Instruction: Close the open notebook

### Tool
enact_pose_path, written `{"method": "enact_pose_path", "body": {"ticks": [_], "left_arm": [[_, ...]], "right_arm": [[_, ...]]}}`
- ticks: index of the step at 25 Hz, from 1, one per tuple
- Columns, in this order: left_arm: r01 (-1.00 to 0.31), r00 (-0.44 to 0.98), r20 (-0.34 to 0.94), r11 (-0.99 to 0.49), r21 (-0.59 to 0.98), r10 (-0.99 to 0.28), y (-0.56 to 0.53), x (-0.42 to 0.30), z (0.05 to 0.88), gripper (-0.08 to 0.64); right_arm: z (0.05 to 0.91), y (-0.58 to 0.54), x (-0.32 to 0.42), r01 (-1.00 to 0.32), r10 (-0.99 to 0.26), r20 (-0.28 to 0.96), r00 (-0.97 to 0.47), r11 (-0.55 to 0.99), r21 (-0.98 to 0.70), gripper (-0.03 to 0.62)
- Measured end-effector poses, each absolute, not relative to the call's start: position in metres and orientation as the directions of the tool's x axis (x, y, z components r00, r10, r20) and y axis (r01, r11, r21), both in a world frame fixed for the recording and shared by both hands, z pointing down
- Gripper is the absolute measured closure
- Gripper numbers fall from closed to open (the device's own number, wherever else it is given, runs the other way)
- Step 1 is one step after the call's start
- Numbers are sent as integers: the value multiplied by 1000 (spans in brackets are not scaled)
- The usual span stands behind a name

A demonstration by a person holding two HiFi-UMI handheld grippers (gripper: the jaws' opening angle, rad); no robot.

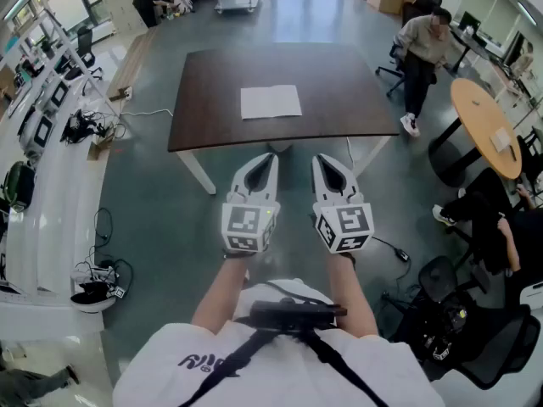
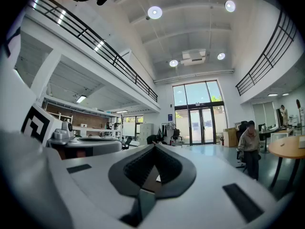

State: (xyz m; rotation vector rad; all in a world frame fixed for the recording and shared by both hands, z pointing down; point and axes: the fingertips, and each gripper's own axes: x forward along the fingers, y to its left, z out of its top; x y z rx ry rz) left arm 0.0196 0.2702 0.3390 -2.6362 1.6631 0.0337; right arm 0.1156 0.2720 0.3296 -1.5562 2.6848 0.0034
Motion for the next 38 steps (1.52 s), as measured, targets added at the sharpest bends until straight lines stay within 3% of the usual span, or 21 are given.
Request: {"method": "enact_pose_path", "body": {"ticks": [21, 38], "left_arm": [[-901, 434, 51, -435, -3, -899, 301, 132, 384, 548], [-915, 402, 54, -401, 40, -914, 189, 92, 401, 548]], "right_arm": [[382, 303, 213, -855, -857, 49, -513, 506, -114, 603], [398, 200, 176, -865, -863, 78, -499, 491, -101, 601]]}}
